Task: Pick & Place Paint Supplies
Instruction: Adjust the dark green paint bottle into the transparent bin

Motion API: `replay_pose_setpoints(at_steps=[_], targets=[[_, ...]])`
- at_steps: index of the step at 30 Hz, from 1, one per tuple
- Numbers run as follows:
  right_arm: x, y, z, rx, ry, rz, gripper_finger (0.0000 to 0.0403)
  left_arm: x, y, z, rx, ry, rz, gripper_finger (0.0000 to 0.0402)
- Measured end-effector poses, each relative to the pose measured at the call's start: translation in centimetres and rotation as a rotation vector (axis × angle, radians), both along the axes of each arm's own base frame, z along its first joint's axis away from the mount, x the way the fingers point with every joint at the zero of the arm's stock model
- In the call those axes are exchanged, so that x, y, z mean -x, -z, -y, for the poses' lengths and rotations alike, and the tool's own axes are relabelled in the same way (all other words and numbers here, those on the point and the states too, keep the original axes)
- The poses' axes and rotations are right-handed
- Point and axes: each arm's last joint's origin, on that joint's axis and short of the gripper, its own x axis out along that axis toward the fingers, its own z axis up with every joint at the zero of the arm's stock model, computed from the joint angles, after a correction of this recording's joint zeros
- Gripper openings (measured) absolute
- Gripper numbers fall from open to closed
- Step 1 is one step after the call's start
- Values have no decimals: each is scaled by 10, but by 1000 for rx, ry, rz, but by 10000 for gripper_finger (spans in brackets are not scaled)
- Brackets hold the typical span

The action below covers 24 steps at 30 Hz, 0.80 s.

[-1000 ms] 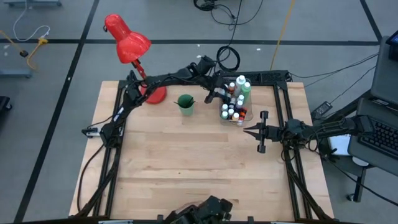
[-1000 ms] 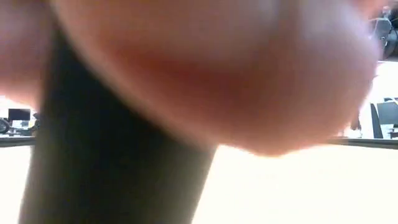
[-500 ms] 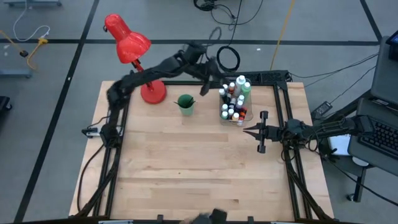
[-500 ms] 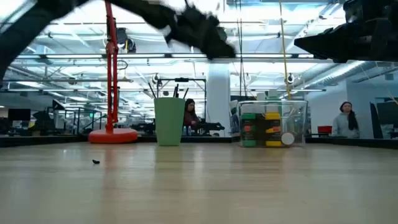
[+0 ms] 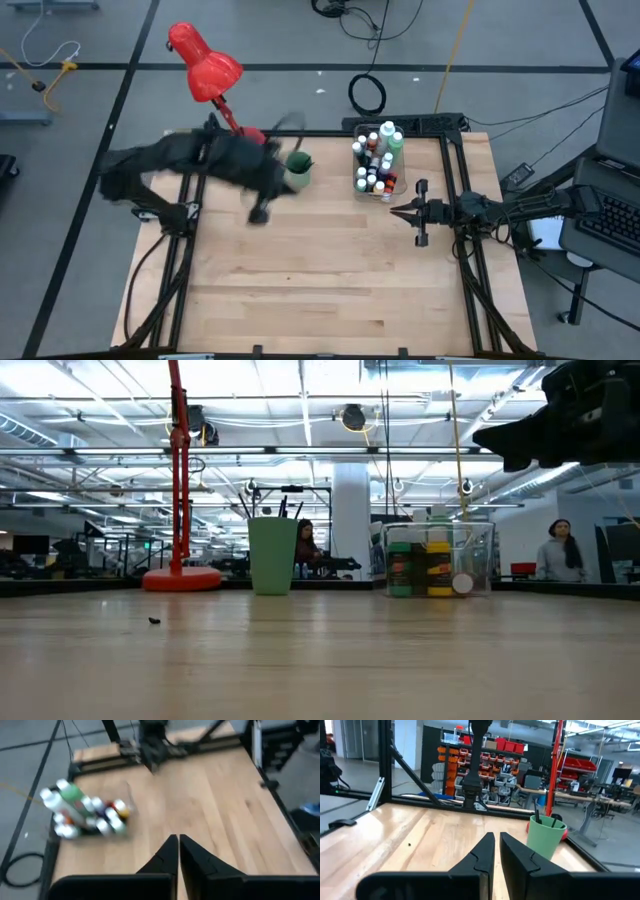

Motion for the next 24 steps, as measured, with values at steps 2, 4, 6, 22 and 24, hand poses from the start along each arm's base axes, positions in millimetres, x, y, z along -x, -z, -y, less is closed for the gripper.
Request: replay_pose_setpoints(at_steps=[2, 4, 6, 22, 24], targets=[[0, 0, 0, -19, -2, 1, 23, 23, 9, 29, -31, -16, -27, 14], [0, 1, 0, -50, -4, -4, 23, 48, 24, 50, -69, -59, -45, 17], [-1, 1, 0, -79, -4, -1, 23, 79, 42, 60, -81, -128, -40, 13], [-74, -35, 38, -153, 391, -196, 51, 137, 262, 65, 41, -72, 411, 4], [-93, -49, 49, -158, 431, -216, 84, 138, 276, 58, 25, -129, 394, 2]])
